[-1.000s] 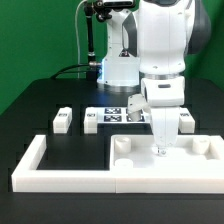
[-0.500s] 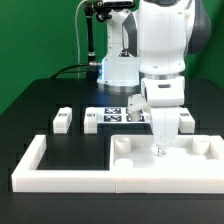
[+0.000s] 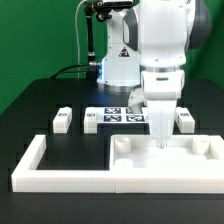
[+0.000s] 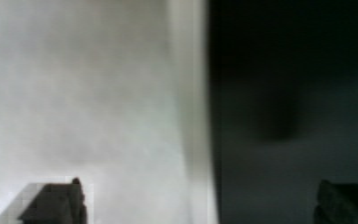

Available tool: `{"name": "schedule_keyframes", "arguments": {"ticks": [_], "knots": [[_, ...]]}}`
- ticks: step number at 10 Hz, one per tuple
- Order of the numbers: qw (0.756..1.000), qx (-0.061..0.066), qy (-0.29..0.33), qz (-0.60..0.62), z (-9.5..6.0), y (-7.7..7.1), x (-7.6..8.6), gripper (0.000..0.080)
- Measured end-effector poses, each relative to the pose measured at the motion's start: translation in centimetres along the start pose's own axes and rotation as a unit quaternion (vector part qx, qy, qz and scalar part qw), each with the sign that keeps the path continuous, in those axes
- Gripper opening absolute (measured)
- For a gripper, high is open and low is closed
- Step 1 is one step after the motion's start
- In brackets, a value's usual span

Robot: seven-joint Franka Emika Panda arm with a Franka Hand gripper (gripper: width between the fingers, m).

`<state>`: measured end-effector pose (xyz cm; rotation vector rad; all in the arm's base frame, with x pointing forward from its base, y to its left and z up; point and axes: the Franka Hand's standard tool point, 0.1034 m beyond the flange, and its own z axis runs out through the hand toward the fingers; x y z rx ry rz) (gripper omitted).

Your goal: Assemble desk

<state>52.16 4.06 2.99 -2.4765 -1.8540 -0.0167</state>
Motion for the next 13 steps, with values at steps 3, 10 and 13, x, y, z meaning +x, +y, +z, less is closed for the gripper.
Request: {"name": "schedule_keyframes", "arguments": {"ticks": [3,10,13], "knots": [[0.986,-0.009,-0.005,0.167,-2.8,-1.9,2.9,0.0648],[0.875,0.024,-0.035,0.483,-3.5,-4.7,5.6,0.0648],[0.868,0.037,-0.041,0.493,-3.5,-4.5,5.7,0.0648]]}}
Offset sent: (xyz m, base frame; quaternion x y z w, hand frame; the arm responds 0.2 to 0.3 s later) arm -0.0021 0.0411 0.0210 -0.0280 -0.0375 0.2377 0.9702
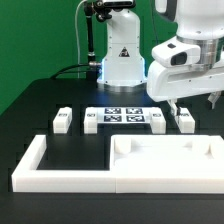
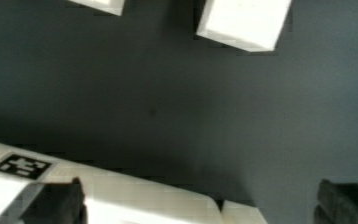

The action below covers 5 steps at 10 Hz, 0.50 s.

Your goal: Assemble desk

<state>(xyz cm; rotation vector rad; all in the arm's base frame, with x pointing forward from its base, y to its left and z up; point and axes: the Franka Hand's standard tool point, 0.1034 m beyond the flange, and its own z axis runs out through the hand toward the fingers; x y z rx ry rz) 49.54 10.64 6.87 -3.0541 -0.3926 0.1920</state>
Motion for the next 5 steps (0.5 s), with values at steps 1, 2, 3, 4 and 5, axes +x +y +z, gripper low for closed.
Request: {"name": "schedule_keyframes", "arguments": {"ticks": [1,2,3,4,5], "knots": [[1.0,0.002,-0.026,0.013,0.3,-0.2,-0.6,0.0648],[0.993,0.007,-0.114,0.031,0.9,-0.9,-1.6,0.0648],[0.983,0.023,-0.175,0.056,1.4,-1.4,-0.8,0.0648],[0.977,0.029,-0.203,0.06,1.9,-1.5,-0.4,0.0648],[0.965,0.033,-0.252,0.063,2.4,-1.8,-1.0,0.0648]]}}
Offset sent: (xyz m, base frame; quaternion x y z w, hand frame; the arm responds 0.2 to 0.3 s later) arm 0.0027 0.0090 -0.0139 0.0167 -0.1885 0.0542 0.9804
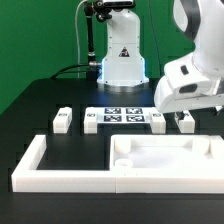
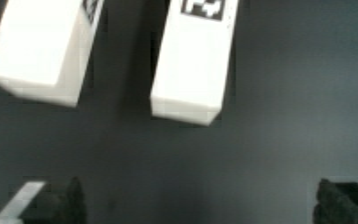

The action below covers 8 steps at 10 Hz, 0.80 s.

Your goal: Assemble desk

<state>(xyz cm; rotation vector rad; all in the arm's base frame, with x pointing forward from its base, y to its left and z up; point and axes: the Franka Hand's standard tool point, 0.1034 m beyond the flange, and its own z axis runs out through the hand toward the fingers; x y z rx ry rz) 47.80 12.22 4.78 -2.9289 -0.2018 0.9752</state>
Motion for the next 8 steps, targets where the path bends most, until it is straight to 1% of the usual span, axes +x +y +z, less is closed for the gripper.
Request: {"name": "schedule_keyframes", "arguments": {"ticks": [1,2,3,4,5,6,8], "knots": [[0.999,0.002,-0.052,-0.003,0.1,0.0,-0.3,0.0648],[0.998,0.004,-0.066,-0.003,0.0,0.0,0.3,0.0648],[0.994,0.003,-0.112,0.005,0.6,0.0,-0.6,0.0648],[0.985,-0.003,-0.165,0.043,1.9,0.0,-1.4,0.0648],[0.984,0.002,-0.17,0.047,2.3,0.4,-1.1,0.0648],[0.985,0.002,-0.167,0.046,2.1,0.4,-1.0,0.0648],[0.985,0.001,-0.167,0.043,2.2,0.3,-1.0,0.0648]]}}
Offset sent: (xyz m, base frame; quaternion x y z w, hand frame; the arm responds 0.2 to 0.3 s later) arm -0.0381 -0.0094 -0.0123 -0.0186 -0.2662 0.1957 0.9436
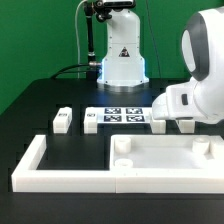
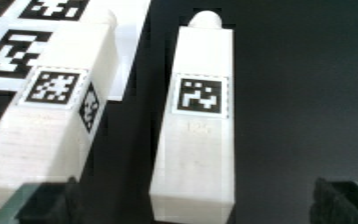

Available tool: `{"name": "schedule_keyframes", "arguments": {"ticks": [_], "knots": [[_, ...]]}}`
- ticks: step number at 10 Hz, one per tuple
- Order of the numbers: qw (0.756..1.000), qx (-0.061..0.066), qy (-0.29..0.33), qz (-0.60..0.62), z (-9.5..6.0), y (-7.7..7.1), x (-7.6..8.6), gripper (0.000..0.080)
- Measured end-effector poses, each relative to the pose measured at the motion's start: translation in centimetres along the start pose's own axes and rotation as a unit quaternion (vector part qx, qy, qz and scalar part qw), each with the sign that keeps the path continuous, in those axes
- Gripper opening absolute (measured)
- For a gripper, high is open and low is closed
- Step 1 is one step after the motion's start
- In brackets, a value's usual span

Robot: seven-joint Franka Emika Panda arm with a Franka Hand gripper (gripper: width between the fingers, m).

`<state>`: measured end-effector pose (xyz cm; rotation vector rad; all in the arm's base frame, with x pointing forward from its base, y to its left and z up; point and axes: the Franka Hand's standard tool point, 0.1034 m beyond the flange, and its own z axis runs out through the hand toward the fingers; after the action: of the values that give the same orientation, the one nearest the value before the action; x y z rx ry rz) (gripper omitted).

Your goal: Assemble desk

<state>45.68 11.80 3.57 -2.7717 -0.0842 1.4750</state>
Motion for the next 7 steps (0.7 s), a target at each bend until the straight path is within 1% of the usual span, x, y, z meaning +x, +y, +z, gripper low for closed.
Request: {"name": "schedule_keyframes", "arguments": {"ticks": [1,2,4,5,6,7], "knots": [[1.0,0.0,0.0,0.003,0.2,-0.1,0.1,0.0648],[1.0,0.0,-0.005,0.012,1.2,-0.3,0.4,0.0648],[1.0,-0.007,-0.005,0.005,3.2,-1.1,0.8,0.0648],[1.0,-0.007,-0.003,0.004,3.5,-1.2,0.9,0.0648],[1.0,-0.007,-0.003,0.004,3.4,-1.2,0.9,0.064],[1.0,-0.007,-0.003,0.004,3.4,-1.2,0.9,0.0474]]}}
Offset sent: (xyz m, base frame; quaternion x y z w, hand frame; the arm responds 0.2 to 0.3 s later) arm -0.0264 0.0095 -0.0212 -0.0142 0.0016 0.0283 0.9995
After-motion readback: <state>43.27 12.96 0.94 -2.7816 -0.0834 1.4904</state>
